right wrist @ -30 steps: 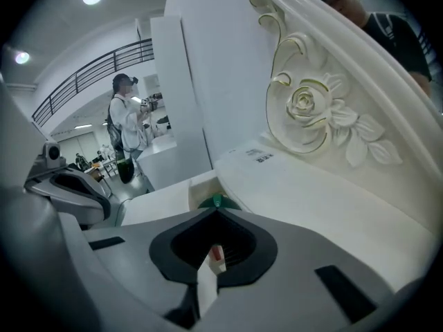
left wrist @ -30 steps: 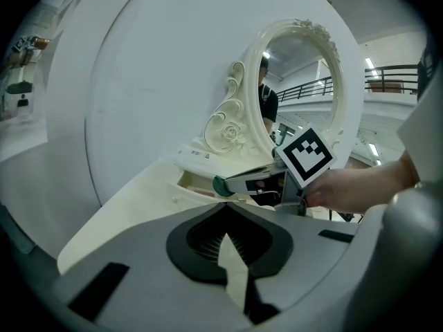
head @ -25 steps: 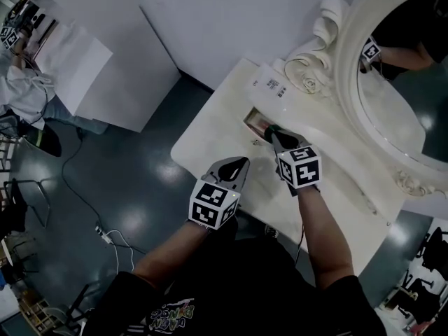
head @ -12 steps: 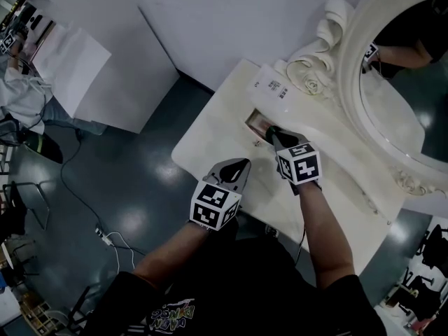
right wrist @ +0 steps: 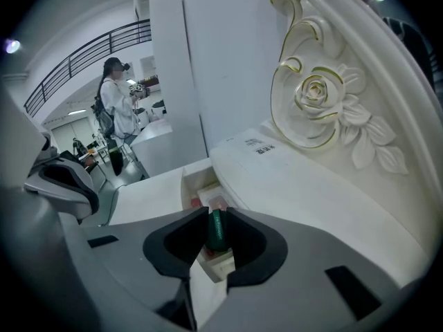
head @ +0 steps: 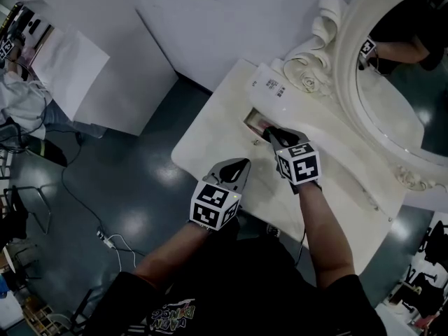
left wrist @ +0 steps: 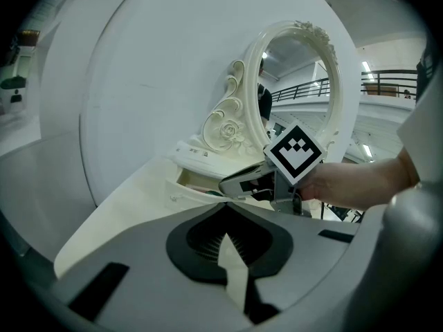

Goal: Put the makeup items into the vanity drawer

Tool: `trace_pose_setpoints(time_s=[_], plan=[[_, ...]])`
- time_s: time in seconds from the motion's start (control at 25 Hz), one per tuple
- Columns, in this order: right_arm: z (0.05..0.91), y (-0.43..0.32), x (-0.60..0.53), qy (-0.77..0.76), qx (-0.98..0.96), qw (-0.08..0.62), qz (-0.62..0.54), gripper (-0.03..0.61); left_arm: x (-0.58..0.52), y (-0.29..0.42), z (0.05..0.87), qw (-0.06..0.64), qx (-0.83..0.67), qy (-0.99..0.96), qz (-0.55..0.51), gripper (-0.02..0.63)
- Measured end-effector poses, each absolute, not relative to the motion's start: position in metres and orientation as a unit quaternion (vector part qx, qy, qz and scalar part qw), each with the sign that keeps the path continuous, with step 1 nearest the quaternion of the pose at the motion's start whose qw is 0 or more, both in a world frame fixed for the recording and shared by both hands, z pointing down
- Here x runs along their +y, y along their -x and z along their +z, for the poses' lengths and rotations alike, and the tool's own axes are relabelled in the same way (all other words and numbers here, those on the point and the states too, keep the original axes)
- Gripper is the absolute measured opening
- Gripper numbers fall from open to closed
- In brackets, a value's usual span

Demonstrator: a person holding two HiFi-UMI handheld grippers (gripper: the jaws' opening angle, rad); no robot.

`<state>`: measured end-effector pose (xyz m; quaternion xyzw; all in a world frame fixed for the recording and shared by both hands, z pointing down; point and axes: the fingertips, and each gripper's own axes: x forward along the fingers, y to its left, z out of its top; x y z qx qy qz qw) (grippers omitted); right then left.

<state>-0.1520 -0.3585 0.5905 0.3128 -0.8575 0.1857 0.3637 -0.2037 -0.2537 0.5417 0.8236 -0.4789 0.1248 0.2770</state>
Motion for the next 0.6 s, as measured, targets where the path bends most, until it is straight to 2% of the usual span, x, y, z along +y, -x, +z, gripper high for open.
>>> trace_pose_setpoints(time_s=[0.28, 0.44, 0.6], plan=[[0.570, 0.146, -0.352, -0.318, -0.868, 0.332, 0.185, 0.094, -0.249, 0.199, 0.533, 0.269, -0.481, -0.825, 0.124, 0.008], [0.554, 0.132, -0.346, -0.329, -0.873, 0.310, 0.185, 0.032, -0.245, 0.195, 0.525, 0.261, -0.485, -0.826, 0.122, 0.008], [0.539, 0.117, -0.337, -0.335, -0.877, 0.289, 0.187, 0.029, -0.238, 0.190, 0.519, 0.257, -0.491, -0.824, 0.120, 0.008]])
